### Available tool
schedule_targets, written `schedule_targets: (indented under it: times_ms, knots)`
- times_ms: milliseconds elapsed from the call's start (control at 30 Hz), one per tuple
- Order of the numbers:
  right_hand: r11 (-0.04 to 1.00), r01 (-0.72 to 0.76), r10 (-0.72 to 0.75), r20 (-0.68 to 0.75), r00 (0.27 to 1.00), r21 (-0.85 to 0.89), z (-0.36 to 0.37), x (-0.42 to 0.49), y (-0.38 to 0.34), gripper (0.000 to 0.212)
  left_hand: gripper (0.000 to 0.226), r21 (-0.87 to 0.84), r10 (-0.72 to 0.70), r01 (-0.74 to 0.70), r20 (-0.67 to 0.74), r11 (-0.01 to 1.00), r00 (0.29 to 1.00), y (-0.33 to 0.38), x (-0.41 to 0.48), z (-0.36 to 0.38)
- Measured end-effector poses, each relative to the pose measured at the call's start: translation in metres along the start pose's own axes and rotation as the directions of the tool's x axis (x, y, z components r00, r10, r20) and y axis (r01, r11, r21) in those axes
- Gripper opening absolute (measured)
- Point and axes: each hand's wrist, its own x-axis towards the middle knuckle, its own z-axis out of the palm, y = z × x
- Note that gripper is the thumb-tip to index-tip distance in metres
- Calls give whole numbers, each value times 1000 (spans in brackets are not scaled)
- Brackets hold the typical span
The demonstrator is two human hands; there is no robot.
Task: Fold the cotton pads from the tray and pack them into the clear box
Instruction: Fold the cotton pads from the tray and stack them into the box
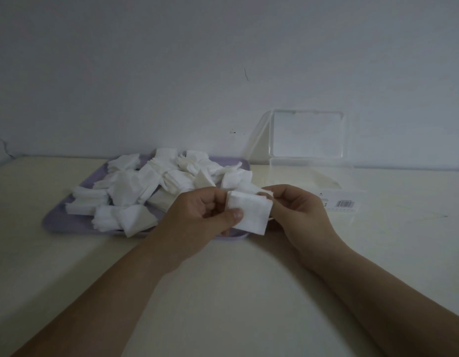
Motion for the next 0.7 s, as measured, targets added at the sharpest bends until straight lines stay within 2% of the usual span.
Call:
schedule_targets:
  times_ms: [133, 300, 433, 567, 700]
  knots:
    - [1000, 14, -14, 57, 998, -7, 1, -1, 0, 6, 3, 58, 9, -5, -58, 998, 998, -3, 3, 3]
    - [998, 56, -55, 28, 998, -27, 1, 0, 2, 6, 3, 159, 55, -34, -132, 987, 990, -8, 7, 4]
    - [995, 92, -93, -30, 995, -39, 0, 0, 3, 9, 18, 286, 52, -14, -123, 958, 991, -11, 8, 2]
    - [994, 76, -86, -136, 987, -79, -3, 1, 3, 11, 30, 269, 56, -32, -84, 963, 995, -12, 9, -3]
    - [993, 77, -79, -24, 997, -86, -1, 0, 3, 11, 10, 271, 157, -150, -3, 951, 988, -9, 7, -2]
